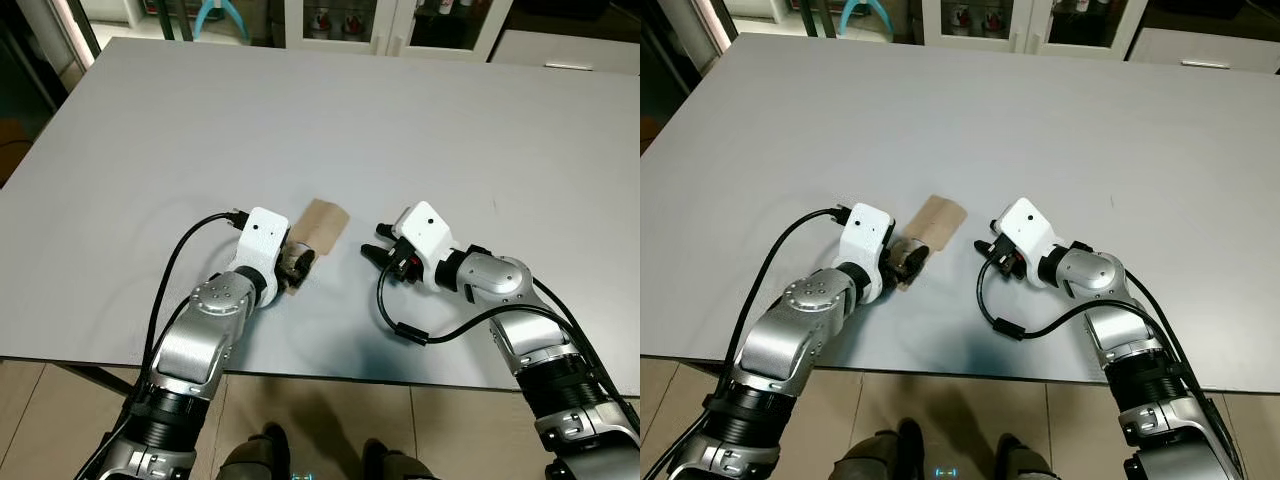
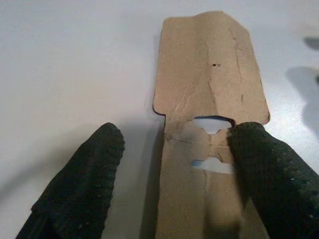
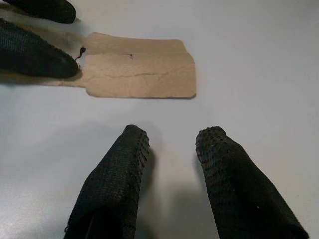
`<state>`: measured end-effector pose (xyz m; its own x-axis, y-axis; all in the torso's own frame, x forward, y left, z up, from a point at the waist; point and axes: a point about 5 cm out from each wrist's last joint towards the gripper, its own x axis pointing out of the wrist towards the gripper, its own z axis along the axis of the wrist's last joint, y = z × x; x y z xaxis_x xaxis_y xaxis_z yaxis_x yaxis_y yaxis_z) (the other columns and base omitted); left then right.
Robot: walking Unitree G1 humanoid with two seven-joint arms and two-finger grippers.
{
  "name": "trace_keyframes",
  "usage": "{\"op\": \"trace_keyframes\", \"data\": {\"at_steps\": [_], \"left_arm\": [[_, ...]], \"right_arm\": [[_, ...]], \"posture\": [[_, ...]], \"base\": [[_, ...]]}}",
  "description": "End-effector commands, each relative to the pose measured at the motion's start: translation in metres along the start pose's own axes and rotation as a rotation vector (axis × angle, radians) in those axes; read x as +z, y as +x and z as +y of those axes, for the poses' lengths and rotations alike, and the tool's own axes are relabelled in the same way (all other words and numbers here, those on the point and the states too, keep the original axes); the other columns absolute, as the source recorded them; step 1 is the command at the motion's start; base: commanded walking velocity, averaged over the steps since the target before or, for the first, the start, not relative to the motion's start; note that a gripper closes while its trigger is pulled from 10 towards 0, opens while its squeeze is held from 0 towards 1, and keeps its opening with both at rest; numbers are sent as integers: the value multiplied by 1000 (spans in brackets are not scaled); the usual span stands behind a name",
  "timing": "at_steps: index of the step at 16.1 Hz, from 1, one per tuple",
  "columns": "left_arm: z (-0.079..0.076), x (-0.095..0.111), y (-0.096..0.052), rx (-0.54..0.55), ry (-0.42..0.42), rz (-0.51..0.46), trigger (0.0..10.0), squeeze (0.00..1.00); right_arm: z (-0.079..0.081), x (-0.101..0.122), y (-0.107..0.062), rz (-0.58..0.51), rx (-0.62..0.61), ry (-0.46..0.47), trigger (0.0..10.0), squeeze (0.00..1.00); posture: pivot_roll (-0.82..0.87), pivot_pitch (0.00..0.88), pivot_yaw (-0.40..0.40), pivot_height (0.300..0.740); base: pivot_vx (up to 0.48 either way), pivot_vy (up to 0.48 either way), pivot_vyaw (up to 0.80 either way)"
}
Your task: Picking trash to rubbish bin
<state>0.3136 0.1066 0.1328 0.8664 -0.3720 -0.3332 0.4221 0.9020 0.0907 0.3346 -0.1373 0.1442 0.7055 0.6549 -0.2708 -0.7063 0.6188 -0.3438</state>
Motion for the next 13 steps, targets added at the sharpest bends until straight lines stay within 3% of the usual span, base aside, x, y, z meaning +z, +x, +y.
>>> {"op": "trace_keyframes", "data": {"at_steps": [1, 13], "left_arm": [[-12, -33, 2, -78, -60, 136, 0, 0], [-15, -32, 2, -89, -105, 110, 0, 0]], "right_arm": [[-1, -1, -2, 2, -11, 1, 10000, 0], [0, -3, -2, 9, -9, 8, 10000, 0]], "posture": [[-77, 184, 7, 740], [-81, 188, 4, 740]], "base": [[0, 0, 0], [0, 0, 0]]}}
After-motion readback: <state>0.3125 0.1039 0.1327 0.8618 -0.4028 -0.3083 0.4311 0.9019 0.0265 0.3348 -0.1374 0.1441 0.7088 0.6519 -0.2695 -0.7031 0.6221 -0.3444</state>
